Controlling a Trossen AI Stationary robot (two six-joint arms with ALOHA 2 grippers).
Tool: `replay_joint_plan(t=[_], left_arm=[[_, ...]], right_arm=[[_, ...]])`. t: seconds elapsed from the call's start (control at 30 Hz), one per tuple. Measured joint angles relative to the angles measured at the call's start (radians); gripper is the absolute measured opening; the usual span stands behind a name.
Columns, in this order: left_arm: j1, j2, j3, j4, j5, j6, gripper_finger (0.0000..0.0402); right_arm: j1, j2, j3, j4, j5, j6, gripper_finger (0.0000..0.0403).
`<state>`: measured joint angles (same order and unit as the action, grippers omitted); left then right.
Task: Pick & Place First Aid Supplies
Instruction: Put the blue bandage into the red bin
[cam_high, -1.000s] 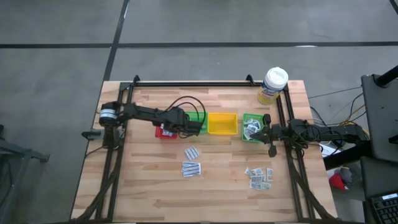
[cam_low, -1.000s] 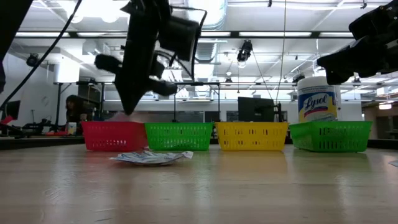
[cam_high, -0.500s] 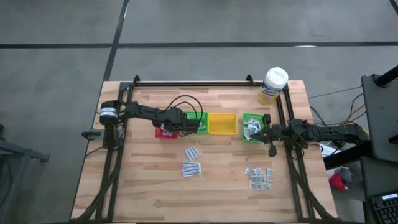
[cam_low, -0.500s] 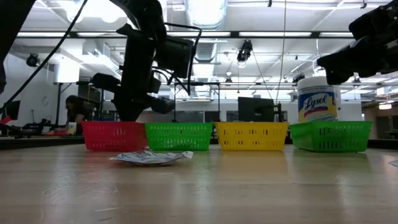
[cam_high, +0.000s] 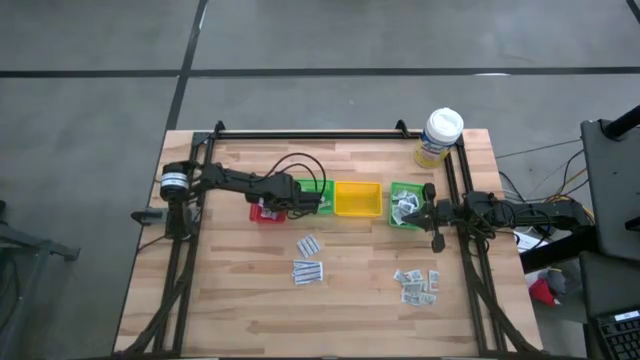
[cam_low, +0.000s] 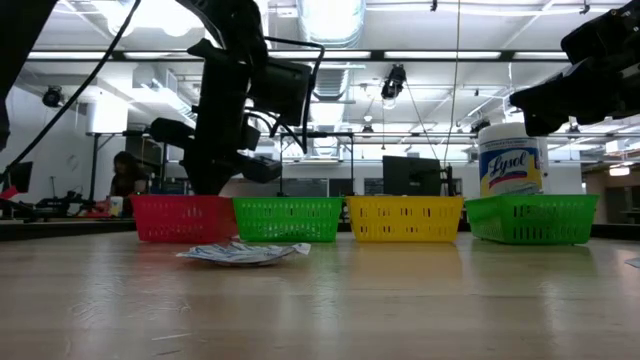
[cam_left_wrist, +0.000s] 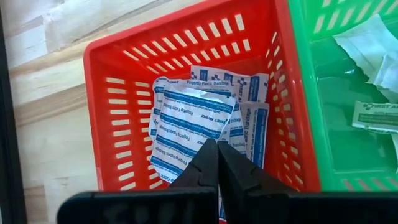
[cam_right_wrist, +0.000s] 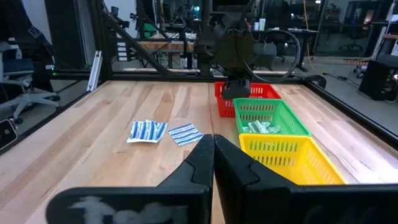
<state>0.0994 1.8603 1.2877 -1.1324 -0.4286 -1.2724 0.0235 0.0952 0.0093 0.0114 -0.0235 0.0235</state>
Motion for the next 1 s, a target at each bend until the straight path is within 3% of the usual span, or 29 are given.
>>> replay_joint_plan(t=[0.4,0.77,1.0], left_arm=[[0.000,0.000,0.002,0.013,0.000,0.056,0.0004],[0.001,0.000,0.008,0.025,-0.010,0.073,0.0100],[-0.001,-0.059,0.042,0.014,-0.023,0.149,0.0110]], right_arm=[[0.000,0.000,0.000,0.000,0.000,0.000,0.0008],[0.000,0.000,0.000,0.000,0.000,0.001,0.0008],[0.000,0.000,0.000,0.000,0.000,0.001,0.0008]])
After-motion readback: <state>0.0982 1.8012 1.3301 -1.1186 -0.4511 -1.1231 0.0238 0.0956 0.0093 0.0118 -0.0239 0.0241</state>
